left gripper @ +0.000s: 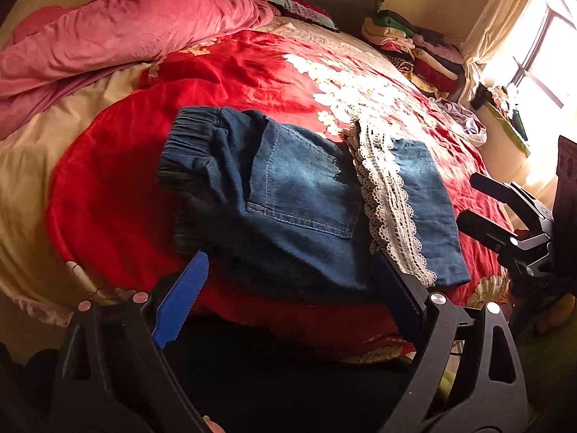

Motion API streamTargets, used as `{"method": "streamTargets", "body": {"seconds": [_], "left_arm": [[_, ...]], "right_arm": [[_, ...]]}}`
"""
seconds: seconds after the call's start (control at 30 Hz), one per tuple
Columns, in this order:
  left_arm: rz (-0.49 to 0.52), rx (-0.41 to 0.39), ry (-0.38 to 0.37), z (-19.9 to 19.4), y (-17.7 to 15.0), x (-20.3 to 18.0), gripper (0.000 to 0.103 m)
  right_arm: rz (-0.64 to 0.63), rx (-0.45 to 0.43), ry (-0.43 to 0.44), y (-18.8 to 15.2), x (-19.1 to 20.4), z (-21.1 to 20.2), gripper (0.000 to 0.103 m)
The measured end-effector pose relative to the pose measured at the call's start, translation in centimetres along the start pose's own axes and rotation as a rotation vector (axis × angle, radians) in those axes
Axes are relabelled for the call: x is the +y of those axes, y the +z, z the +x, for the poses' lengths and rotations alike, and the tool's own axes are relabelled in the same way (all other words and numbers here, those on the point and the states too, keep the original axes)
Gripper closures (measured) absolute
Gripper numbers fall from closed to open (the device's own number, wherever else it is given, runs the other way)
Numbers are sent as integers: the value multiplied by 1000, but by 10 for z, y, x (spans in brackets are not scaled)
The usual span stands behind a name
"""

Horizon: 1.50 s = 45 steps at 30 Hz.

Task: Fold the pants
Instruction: 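Move the right gripper to the elastic cuff end of the pants, then grasp the elastic cuff end with the right gripper and lift it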

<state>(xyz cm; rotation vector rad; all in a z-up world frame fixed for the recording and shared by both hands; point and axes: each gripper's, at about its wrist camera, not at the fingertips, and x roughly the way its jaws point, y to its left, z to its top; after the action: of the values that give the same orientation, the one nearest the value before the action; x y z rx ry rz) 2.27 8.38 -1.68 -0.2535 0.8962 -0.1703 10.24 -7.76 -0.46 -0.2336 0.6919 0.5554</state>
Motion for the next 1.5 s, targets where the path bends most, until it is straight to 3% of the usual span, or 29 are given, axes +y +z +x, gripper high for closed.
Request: {"method": "streamTargets", "body": {"seconds": [0.2,0.43,0.63,0.83,1.0,1.37,1.47,1.5], "left_arm": [[-55,-3,18,0,-2,23,17],[-136,-16,42,3,-3,50,16],[-228,-5,-22,13,-4,69,18],[-273,27,-111,26,-1,69,44],[-280,30,-114,34,-3,69,44],[-283,28,-114,38,-8,71,45],[-285,29,-113,38,-8,72,44],[-285,28,-114,38,-9,72,43]], "right_arm": [[-36,-7,4,25,7,15,5],[-87,-2,68,59,19,40,5],[-138,38,163,88,31,70,5],[-245,127,239,106,55,111,5],[-255,224,359,119,72,148,5],[-304,392,489,122,108,212,6],[-283,402,572,117,108,213,41],[-283,385,570,116,106,208,49]]}}
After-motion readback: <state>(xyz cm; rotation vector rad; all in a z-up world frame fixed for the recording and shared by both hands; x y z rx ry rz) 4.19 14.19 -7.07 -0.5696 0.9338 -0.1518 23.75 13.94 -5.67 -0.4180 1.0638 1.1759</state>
